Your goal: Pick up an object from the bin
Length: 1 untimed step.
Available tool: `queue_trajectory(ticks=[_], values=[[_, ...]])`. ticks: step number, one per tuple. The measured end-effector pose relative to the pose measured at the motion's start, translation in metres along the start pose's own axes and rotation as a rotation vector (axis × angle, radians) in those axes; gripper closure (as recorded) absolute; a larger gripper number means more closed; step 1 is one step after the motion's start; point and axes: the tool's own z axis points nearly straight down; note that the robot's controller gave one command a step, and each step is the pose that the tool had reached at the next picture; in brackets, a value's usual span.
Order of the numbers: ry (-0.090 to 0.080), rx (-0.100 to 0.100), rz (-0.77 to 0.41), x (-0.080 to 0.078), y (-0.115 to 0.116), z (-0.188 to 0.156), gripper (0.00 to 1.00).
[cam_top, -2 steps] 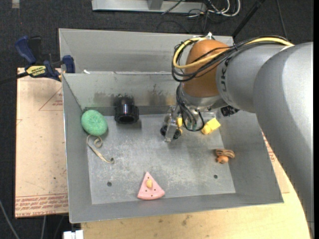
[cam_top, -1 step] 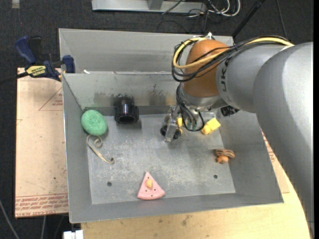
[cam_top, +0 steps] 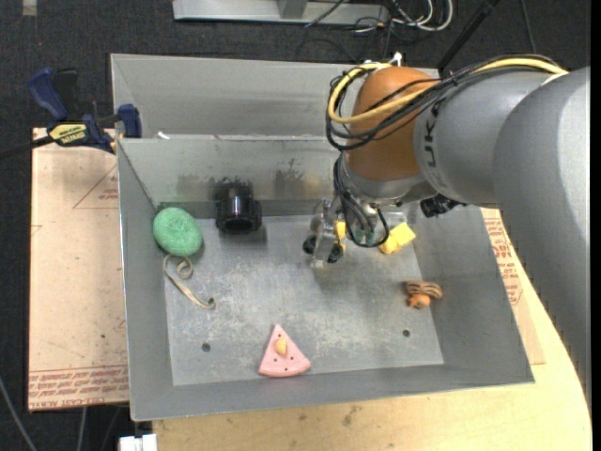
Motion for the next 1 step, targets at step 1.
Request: queue_trajectory(ticks=[1], values=[[-0.003, -0.001, -0.036, -0.0019, -0.0022, -0.0676, 1.00]])
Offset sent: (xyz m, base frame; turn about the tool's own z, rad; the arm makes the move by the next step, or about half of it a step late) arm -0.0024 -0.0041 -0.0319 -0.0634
